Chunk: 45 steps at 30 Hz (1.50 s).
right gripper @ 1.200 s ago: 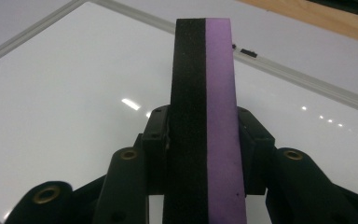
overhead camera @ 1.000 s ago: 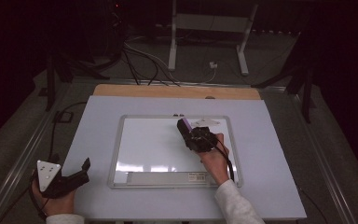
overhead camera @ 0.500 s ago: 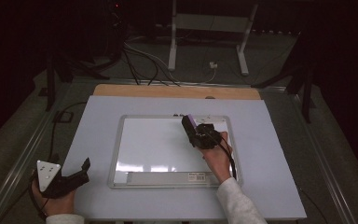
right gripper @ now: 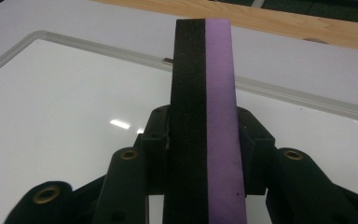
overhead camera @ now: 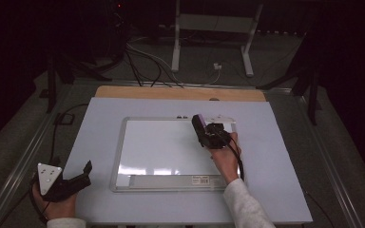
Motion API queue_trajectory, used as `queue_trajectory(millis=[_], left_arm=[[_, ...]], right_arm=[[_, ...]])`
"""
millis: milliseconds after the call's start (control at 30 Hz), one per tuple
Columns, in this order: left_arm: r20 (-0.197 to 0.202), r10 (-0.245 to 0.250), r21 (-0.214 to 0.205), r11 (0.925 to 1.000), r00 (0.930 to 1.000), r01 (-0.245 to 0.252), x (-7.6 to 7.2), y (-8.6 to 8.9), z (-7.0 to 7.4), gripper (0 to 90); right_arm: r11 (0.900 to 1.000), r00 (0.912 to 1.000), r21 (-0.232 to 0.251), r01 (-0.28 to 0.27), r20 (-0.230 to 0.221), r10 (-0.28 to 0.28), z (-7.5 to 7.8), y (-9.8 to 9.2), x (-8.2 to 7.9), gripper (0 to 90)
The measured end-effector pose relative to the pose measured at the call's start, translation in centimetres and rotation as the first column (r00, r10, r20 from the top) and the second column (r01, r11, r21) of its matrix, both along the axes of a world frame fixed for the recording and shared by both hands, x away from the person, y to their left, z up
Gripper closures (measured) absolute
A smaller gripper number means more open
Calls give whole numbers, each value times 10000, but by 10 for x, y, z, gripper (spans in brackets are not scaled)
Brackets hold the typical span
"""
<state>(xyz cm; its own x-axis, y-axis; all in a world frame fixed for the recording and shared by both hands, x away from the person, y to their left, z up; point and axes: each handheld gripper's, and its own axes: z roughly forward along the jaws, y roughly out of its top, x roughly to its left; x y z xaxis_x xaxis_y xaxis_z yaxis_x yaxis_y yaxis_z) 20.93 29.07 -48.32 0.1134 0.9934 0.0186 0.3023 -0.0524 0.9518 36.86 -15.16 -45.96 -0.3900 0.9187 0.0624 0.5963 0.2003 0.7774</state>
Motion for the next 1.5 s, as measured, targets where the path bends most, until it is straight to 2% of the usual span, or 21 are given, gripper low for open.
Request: queue_trajectory(millis=[600, 1000, 1167, 1500], left_arm=[[-2, -1, -3, 10000, 10000, 1, 0, 0, 0, 10], [-14, -8, 4, 10000, 10000, 8, 0, 0, 0, 10], [-15, -2, -16, 10000, 10000, 2, 0, 0, -1, 10], [-19, 13, 3, 10000, 10000, -13, 0, 0, -1, 10]], right_arm=[[9981, 9980, -94, 614, -124, -615, -4, -16, 10, 626], [9932, 9926, -61, 1165, -325, -1167, -5, -29, 17, 625], [9904, 9896, 13, 1383, -408, -1381, -4, -37, 21, 625], [9779, 9770, 375, 2055, -660, -2028, -1, -54, 26, 625]])
